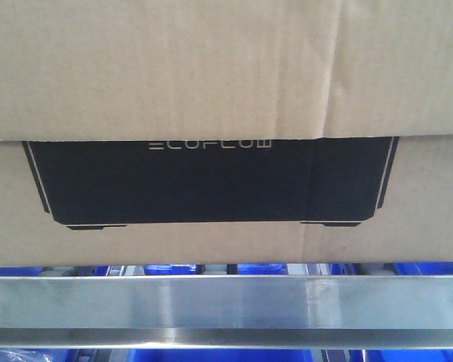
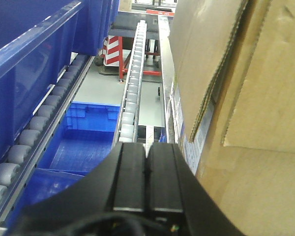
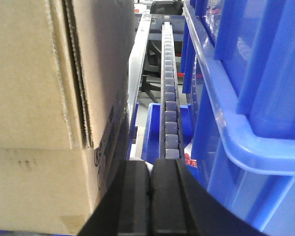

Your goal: Grab box from left shelf to table start

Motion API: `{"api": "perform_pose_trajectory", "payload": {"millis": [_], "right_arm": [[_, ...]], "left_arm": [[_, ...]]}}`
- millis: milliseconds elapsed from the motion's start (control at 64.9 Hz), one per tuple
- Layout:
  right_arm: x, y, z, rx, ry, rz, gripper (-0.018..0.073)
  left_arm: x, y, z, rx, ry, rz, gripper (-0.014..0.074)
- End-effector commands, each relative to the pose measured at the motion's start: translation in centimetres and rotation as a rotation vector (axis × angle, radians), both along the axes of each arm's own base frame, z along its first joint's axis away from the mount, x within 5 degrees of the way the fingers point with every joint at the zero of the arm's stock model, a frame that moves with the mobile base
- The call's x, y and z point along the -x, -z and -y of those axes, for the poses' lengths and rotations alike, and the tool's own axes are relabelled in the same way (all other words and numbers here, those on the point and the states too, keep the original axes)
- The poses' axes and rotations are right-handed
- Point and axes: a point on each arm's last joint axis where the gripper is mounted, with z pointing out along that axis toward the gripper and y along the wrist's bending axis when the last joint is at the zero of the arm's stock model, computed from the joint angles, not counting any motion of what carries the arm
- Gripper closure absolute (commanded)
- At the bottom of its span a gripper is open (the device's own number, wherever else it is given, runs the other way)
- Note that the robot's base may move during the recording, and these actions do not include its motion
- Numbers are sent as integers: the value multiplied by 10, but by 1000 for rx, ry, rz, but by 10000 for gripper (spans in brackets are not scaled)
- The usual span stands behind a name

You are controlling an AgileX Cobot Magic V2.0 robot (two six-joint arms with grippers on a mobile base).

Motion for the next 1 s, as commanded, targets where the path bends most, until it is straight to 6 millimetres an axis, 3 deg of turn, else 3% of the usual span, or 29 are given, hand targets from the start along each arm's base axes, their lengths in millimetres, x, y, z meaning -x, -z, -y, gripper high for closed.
{"api": "perform_pose_trajectory", "payload": {"millis": [0, 447, 632, 817, 986], "right_arm": [[2, -15, 0, 8, 4, 121, 510], [2, -15, 0, 8, 4, 121, 510], [2, -15, 0, 8, 4, 121, 510], [2, -15, 0, 8, 4, 121, 510], [2, -15, 0, 8, 4, 121, 510]], "left_arm": [[1, -9, -1, 17, -4, 99, 689], [2, -15, -1, 41, -6, 131, 689], [10, -51, -1, -25, 0, 159, 689], [17, -102, 0, -38, 15, 79, 689], [6, -145, 1, -41, 18, 54, 689]]}}
